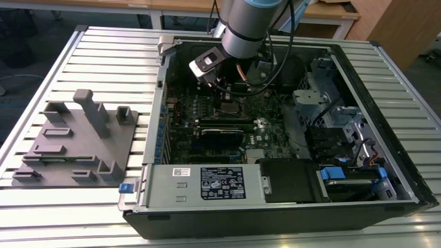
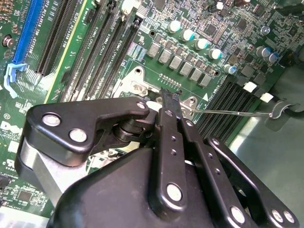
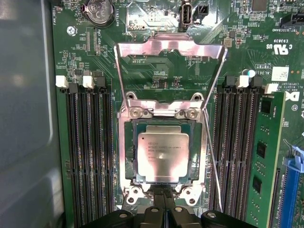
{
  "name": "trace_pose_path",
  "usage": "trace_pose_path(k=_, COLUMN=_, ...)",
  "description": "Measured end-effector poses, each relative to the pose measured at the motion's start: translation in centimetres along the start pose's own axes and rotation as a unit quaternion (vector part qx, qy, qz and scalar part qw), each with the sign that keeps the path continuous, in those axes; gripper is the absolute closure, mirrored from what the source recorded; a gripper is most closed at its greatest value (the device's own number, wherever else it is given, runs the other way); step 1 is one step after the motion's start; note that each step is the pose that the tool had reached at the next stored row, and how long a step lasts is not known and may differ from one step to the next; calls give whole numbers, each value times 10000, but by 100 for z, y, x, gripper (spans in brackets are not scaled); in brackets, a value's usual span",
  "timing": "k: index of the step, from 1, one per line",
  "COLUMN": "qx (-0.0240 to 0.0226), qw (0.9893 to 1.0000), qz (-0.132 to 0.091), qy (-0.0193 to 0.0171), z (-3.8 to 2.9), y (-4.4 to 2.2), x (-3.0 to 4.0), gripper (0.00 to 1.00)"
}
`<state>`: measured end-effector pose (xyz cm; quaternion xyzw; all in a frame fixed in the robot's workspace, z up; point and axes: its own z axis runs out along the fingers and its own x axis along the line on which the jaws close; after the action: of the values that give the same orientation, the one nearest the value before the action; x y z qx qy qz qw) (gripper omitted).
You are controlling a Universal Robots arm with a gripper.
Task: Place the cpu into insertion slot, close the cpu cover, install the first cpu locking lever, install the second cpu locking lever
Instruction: 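Place the cpu into insertion slot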
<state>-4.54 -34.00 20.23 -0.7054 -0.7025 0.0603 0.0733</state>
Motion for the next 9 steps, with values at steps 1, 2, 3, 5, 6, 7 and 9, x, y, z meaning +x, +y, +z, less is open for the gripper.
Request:
trace_pose_path(k=1, qx=3, qw=10000, qz=0, qy=0, z=0, y=0, x=0, gripper=90)
trace_pose_path(k=2, qx=5, qw=10000, qz=0, qy=0, z=0, y=0, x=0, gripper=90)
trace_pose_path(k=3, qx=8, qw=10000, qz=0, qy=0, z=0, y=0, x=0, gripper=90)
trace_pose_path(k=5, qx=13, qw=10000, qz=0, qy=0, z=0, y=0, x=0, gripper=90)
trace_pose_path(k=6, qx=15, qw=10000, qz=0, qy=0, z=0, y=0, x=0, gripper=90)
trace_pose_path(k=7, qx=18, qw=10000, qz=0, qy=0, z=0, y=0, x=0, gripper=90)
trace_pose_path(k=9, qx=23, qw=10000, qz=0, qy=0, z=0, y=0, x=0, gripper=90)
